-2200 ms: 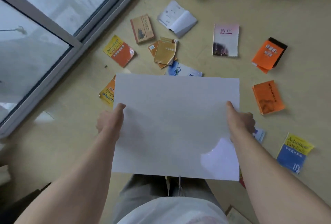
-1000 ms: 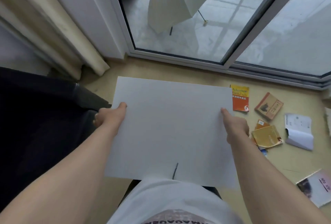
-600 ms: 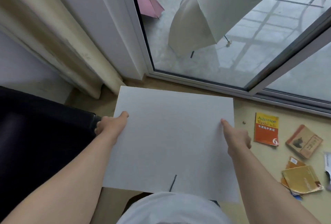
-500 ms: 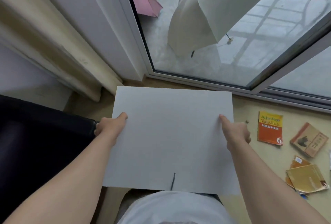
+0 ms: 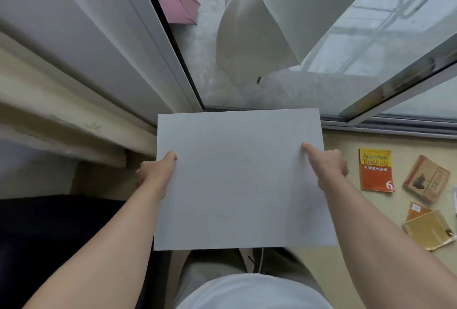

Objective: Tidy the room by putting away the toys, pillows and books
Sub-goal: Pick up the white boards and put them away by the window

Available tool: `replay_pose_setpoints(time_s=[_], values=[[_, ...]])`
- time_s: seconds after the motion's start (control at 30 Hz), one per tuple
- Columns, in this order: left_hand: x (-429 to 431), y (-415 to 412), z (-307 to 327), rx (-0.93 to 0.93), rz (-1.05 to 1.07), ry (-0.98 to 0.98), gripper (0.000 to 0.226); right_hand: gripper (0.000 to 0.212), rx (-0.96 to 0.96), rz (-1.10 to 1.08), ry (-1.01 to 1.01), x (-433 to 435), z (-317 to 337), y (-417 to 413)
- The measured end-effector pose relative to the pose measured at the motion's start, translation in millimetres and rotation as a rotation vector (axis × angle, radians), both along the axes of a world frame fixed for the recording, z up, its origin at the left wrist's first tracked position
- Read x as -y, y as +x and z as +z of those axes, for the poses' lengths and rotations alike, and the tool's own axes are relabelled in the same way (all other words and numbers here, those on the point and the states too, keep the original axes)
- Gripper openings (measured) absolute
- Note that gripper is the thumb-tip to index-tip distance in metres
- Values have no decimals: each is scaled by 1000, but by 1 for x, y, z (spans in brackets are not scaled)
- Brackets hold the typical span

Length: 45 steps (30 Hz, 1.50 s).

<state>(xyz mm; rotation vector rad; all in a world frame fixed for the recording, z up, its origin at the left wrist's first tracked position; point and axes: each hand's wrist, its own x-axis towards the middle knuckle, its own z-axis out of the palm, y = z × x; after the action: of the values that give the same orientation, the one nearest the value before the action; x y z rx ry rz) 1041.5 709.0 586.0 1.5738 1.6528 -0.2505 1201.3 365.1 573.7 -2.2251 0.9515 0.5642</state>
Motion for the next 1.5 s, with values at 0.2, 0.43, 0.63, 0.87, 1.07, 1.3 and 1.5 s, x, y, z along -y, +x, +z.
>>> replay_pose_setpoints(time_s=[0.2, 0.43, 0.63, 0.87, 1.07, 1.3, 1.5], values=[[-58, 57, -41, -86, -97, 21, 78, 106, -44, -91, -20, -45, -32, 18], [-88, 98, -110, -127, -113, -7, 78, 108, -34, -178, -11, -65, -97, 33], [-109, 131, -161, -102, -107, -40, 82, 110, -42, -167, -12, -82, -145, 60], [-107, 142, -194, -95, -91, -34, 80, 105, -62, -193, 18, -82, -186, 73], [-114, 138, -217, -105, -58, -60, 84, 104, -66, -147, 53, -89, -208, 83], [-119, 145, -239, -98, -50, -69, 89, 101, -62, -188, 92, -90, -230, 89], [-117, 147, -258, -112, -83, -66, 94, 106, -90, -202, 98, -88, -248, 88]])
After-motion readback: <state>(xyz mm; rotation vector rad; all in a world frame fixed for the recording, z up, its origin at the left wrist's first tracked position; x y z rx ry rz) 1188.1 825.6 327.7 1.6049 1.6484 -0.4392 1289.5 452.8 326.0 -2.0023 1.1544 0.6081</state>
